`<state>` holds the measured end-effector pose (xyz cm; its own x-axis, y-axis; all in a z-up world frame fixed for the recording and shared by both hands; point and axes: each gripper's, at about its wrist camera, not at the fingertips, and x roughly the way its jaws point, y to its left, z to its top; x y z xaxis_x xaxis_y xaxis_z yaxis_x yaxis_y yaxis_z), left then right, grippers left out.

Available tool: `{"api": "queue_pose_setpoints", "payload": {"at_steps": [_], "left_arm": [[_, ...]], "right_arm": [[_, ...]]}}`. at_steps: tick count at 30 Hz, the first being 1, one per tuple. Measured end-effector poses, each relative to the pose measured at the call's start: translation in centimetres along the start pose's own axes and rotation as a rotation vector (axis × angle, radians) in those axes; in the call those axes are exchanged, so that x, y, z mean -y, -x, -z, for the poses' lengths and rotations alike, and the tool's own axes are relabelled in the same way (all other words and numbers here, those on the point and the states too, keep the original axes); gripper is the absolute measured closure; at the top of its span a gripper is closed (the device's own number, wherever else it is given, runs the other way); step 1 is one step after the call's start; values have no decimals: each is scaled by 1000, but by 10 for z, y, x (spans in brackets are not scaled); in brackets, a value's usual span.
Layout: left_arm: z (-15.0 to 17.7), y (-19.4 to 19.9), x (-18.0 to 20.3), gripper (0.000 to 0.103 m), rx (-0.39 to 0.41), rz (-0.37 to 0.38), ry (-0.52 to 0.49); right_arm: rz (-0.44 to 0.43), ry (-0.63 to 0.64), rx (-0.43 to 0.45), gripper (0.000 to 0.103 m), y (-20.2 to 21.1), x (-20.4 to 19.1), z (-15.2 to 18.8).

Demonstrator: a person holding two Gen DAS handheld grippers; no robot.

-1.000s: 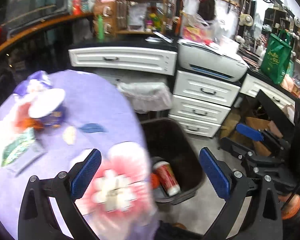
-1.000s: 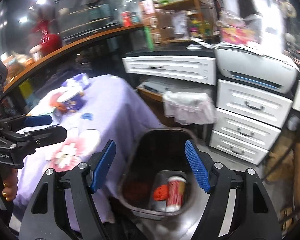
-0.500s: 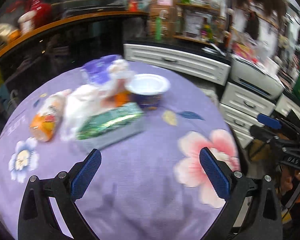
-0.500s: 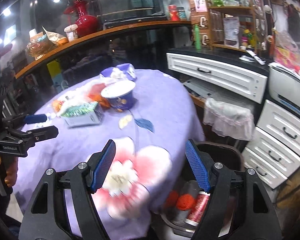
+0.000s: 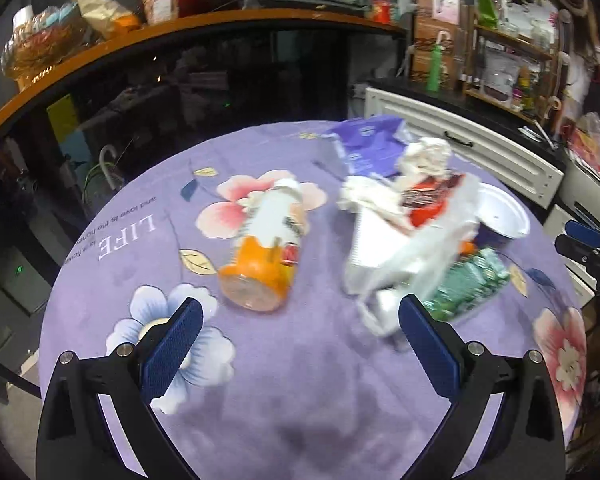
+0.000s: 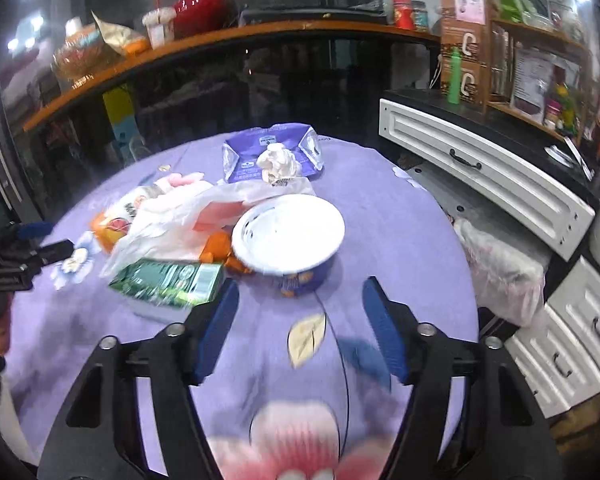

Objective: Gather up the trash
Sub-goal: 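Grasp the white cup with the right tool while the left tool grasps the juice bottle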

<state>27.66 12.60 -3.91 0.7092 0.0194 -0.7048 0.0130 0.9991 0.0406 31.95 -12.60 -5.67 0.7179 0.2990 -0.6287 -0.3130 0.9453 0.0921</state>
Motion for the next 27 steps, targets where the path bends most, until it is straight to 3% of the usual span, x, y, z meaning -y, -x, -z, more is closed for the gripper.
{"api": "queue_pose_setpoints", "payload": {"at_steps": [4,16,19,21,23,27], "left_arm": [[-17,-27,-20,10,-72,7,20],[-47,-110,-18,14,-283,-33,-106],[-49,-122,-20,21,-312,-41,-117],[-49,-125,-22,26,-325,-30,-108],[-48,-127,-23,38,-333,-23,-98],[-41,-121,-23,42,-317,-19,-91]], "right_arm": [[-12,-53,-57,44,-30,8,-20],[-7,-145,-222,63,-95,22,-47],[-5,-151,-257,70,-109,22,-45],[-9,-159,-274,81,-116,23,-41],[-9,-169,-278,87,-117,24,-37],[-32,-211,-268,92,-114,31,-31]]}}
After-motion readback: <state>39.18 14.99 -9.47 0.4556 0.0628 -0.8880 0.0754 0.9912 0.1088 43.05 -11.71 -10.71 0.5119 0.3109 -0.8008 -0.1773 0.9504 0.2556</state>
